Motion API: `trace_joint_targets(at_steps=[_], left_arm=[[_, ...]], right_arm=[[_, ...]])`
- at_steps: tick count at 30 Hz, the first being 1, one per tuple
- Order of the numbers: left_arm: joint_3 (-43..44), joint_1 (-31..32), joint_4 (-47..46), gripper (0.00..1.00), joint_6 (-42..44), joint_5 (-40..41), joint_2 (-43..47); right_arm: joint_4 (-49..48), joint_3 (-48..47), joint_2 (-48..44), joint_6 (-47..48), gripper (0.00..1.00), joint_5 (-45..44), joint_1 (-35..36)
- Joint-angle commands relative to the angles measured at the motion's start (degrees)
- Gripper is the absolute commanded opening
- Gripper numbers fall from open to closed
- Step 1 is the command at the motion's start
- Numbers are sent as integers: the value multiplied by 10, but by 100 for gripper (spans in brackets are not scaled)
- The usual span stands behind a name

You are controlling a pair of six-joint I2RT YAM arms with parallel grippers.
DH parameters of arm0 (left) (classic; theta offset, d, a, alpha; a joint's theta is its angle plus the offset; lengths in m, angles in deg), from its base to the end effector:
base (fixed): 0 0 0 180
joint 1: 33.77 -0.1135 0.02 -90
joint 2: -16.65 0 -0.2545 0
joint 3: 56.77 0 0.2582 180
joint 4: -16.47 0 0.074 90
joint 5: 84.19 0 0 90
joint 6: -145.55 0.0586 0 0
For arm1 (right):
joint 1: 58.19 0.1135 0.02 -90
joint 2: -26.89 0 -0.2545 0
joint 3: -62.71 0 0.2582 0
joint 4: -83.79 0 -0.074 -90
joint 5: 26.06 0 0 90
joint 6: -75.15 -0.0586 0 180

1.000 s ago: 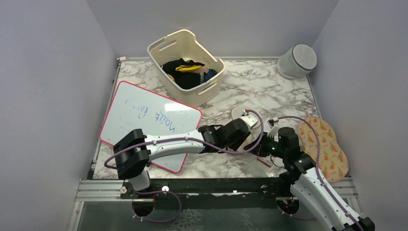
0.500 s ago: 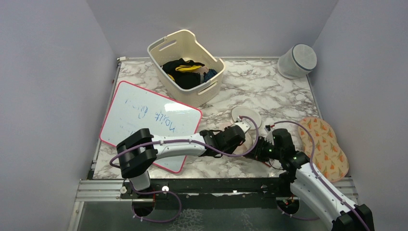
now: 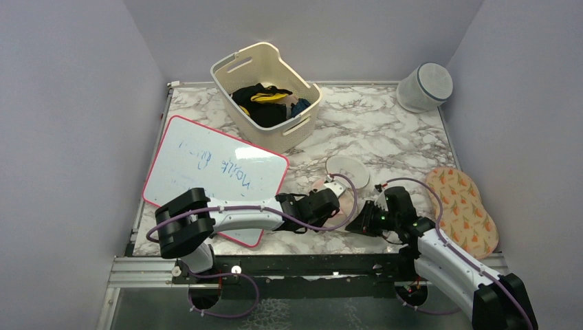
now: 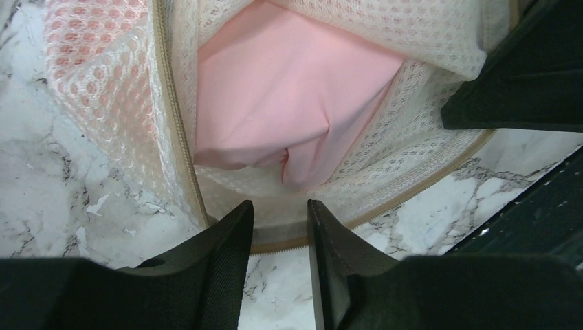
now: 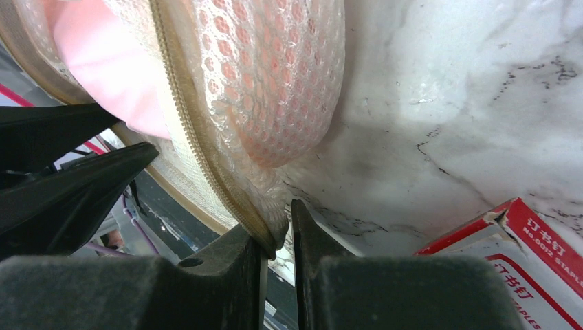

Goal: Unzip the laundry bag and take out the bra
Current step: Pick up the bra from the laundry bag.

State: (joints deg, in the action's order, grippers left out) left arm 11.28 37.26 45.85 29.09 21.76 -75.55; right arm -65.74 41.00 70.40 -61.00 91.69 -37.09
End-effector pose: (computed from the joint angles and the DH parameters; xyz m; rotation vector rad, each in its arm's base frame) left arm 0.1267 -0.3190 0.1574 0.8388 2.3500 -0.3871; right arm 0.1322 0.0802 0.0933 0.3578 2.6460 1.0507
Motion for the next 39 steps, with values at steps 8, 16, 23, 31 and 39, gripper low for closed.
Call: trace_joint_targets(at_steps=[8,16,23,31,39], left_arm=[[59,5,-25,52,30,-2,41],[107,5,-22,37,166,-57,-16],[108,5,-4,43,334,-114,-29],[133,5,12,43,437,-52,-79],[178,5,52,43,495,-26,-152]], right_arm=[[3,-23,-22,17,15,-2,0],[17,-27,-31,25,15,0,0],[32,-36,-44,33,15,-7,0],[39,-44,-45,40,15,-14,0],[43,-46,-40,45,15,-14,0]])
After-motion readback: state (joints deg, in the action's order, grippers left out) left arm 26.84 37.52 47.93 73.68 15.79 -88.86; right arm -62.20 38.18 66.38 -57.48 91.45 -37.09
